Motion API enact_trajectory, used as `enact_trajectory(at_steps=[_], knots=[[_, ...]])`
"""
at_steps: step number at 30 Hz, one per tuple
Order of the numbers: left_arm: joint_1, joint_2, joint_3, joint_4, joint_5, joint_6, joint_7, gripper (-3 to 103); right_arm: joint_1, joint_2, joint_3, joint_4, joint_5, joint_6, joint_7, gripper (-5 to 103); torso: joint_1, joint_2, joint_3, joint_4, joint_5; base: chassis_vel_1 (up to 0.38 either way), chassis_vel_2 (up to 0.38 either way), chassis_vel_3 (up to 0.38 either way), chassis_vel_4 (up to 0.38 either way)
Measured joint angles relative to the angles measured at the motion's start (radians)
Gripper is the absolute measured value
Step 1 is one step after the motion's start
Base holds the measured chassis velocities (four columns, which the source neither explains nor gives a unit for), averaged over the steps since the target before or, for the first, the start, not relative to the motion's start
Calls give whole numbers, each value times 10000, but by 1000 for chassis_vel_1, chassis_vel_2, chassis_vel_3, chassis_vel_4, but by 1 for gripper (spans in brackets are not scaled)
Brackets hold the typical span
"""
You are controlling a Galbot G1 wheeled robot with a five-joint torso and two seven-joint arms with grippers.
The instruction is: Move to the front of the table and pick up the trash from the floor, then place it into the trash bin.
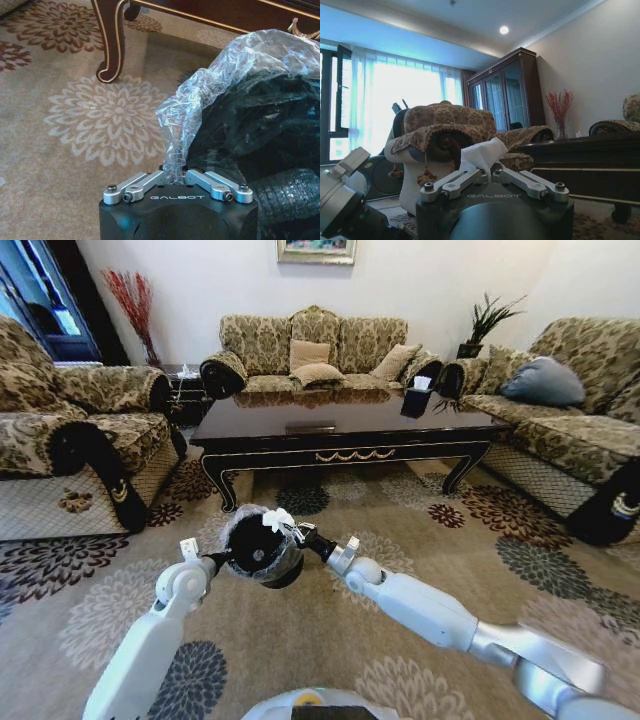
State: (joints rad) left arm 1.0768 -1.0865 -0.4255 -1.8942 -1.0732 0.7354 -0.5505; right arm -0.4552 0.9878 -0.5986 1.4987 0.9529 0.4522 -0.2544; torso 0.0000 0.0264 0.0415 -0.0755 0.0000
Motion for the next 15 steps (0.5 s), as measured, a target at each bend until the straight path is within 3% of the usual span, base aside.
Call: enact_trajectory(at_steps=[15], knots=[[-84,-32,180,1,23,0,0,1,157,66,-75,-12,21,31,-119,0,0,0,-1,-1,0,0,0,0,0]])
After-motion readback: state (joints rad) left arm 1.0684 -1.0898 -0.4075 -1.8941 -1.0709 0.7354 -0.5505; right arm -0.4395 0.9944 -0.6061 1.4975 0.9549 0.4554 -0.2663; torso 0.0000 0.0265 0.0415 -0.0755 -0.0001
